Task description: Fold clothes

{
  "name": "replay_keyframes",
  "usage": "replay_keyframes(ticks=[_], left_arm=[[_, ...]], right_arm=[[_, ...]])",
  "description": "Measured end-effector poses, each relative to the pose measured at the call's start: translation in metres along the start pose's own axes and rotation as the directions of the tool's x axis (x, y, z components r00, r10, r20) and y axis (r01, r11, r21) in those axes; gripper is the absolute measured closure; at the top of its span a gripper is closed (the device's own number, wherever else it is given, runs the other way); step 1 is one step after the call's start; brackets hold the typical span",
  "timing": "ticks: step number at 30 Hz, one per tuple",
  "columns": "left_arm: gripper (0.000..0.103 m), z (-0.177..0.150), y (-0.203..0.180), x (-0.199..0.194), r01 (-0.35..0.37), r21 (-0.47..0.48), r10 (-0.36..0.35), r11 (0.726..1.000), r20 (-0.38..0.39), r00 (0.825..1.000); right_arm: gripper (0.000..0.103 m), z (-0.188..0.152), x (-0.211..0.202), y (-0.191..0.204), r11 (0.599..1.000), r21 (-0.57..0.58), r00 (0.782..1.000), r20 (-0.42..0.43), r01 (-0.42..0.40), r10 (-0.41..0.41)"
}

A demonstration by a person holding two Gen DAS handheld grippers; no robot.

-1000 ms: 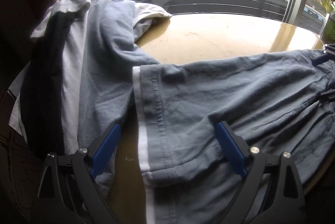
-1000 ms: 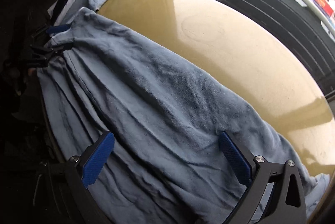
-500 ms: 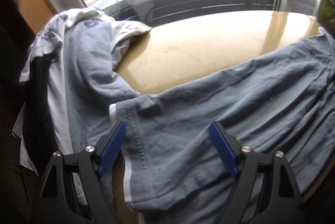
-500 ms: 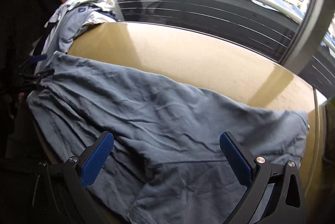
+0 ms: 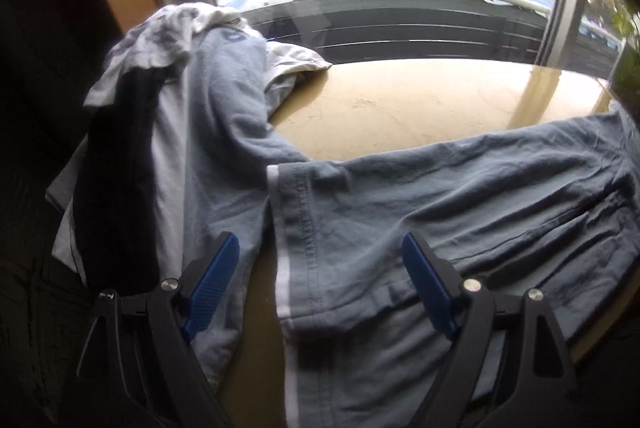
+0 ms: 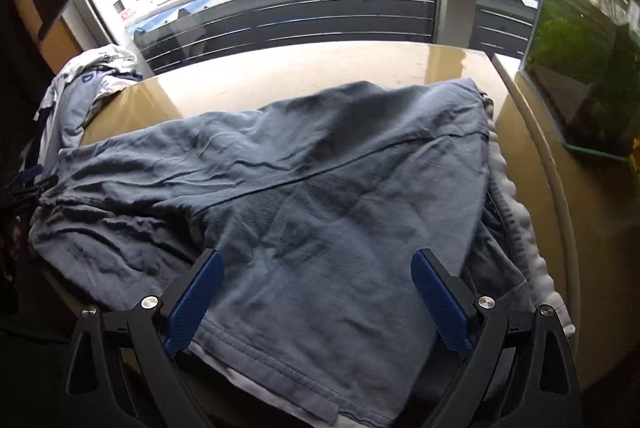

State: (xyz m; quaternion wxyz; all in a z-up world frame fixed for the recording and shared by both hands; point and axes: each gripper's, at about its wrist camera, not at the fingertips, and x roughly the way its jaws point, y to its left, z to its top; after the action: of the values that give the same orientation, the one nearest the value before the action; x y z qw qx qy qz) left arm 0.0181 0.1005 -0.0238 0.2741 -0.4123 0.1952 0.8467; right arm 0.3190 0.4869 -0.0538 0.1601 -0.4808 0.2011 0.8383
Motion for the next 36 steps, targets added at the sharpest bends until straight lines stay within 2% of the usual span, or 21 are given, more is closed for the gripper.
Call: replay_keyframes(ticks=[1, 2, 4, 6, 12, 14, 15, 18, 20, 21, 23, 26, 27, 28, 29, 30, 32, 33, 36], left_arm=[[0.016, -0.003, 0.010, -0.003, 0.034, -0.048, -0.035, 0.998, -0.018, 0.999], [0.016, -0.009, 0.017, -0.005, 0.037, -0.077, -0.040, 0.996, -0.038, 0.998], [0.016, -0.022, 0.030, -0.010, 0.038, -0.132, -0.048, 0.990, -0.079, 0.996], [0.016, -0.028, 0.034, -0.010, 0.010, -0.139, -0.026, 0.990, -0.111, 0.994], [0.016, -0.034, 0.030, -0.008, 0.126, -0.238, -0.163, 0.963, -0.143, 0.976], [0.016, -0.039, 0.022, 0.002, 0.076, -0.240, -0.124, 0.968, -0.188, 0.974], [0.017, -0.043, 0.021, 0.007, 0.079, -0.256, -0.134, 0.963, -0.205, 0.969], [0.015, -0.041, 0.022, 0.007, 0.134, -0.319, -0.196, 0.938, -0.172, 0.965], [0.015, -0.039, 0.026, 0.007, 0.227, -0.388, -0.300, 0.893, -0.140, 0.943], [0.013, -0.038, 0.029, 0.008, 0.237, -0.423, -0.319, 0.874, -0.134, 0.938], [0.015, -0.034, 0.028, 0.008, 0.230, -0.426, -0.316, 0.875, -0.144, 0.938], [0.022, -0.031, 0.019, 0.009, 0.172, -0.398, -0.254, 0.901, -0.162, 0.953], [0.046, -0.026, 0.017, 0.011, 0.148, -0.375, -0.226, 0.915, -0.172, 0.959], [0.059, -0.025, 0.016, 0.011, 0.124, -0.369, -0.202, 0.921, -0.181, 0.963], [0.060, -0.024, 0.015, 0.012, 0.099, -0.365, -0.178, 0.926, -0.190, 0.965], [0.076, -0.023, 0.013, 0.012, 0.092, -0.346, -0.168, 0.934, -0.198, 0.966], [0.080, -0.024, 0.017, 0.014, 0.108, -0.390, -0.196, 0.914, -0.191, 0.962], [0.084, -0.024, 0.017, 0.014, 0.113, -0.391, -0.198, 0.914, -0.185, 0.962], [0.085, -0.026, 0.016, 0.013, 0.127, -0.382, -0.204, 0.915, -0.168, 0.964]], right_arm=[[0.006, -0.003, 0.001, 0.003, 1.000, -0.019, 1.000, 0.021, 0.011, -0.011], [0.005, -0.004, 0.003, 0.008, 0.999, -0.047, 1.000, 0.023, 0.023, -0.022], [0.002, -0.005, 0.006, 0.020, 0.990, -0.116, 0.997, 0.023, 0.078, -0.076], [0.000, -0.006, 0.008, 0.029, 0.979, -0.169, 0.994, 0.027, 0.111, -0.108], [0.000, -0.002, 0.005, 0.024, 0.981, -0.179, 0.997, 0.030, 0.078, -0.074], [0.000, -0.002, 0.008, 0.027, 0.979, -0.189, 0.997, 0.031, 0.081, -0.077], [0.000, -0.003, 0.010, 0.030, 0.978, -0.193, 0.996, 0.030, 0.084, -0.079], [0.000, -0.005, 0.011, 0.030, 0.981, -0.181, 0.997, 0.031, 0.074, -0.069], [0.000, -0.006, 0.010, 0.030, 0.981, -0.182, 0.998, 0.028, 0.068, -0.064], [0.000, -0.006, 0.011, 0.030, 0.979, -0.192, 0.997, 0.024, 0.070, -0.067], [0.000, -0.006, 0.011, 0.031, 0.979, -0.192, 0.997, 0.023, 0.074, -0.071], [0.000, -0.006, 0.012, 0.032, 0.979, -0.188, 0.997, 0.021, 0.081, -0.078], [0.000, -0.005, 0.012, 0.033, 0.979, -0.188, 0.997, 0.021, 0.083, -0.081], [0.000, -0.006, 0.012, 0.033, 0.978, -0.188, 0.996, 0.020, 0.085, -0.083], [0.000, -0.006, 0.012, 0.034, 0.978, -0.189, 0.996, 0.020, 0.087, -0.085], [0.000, -0.006, 0.012, 0.034, 0.978, -0.188, 0.996, 0.020, 0.089, -0.087], [0.000, -0.005, 0.012, 0.035, 0.978, -0.188, 0.996, 0.014, 0.090, -0.089], [0.000, -0.005, 0.012, 0.035, 0.978, -0.189, 0.996, 0.010, 0.090, -0.089], [0.000, -0.005, 0.013, 0.035, 0.979, -0.184, 0.996, 0.007, 0.090, -0.091]])
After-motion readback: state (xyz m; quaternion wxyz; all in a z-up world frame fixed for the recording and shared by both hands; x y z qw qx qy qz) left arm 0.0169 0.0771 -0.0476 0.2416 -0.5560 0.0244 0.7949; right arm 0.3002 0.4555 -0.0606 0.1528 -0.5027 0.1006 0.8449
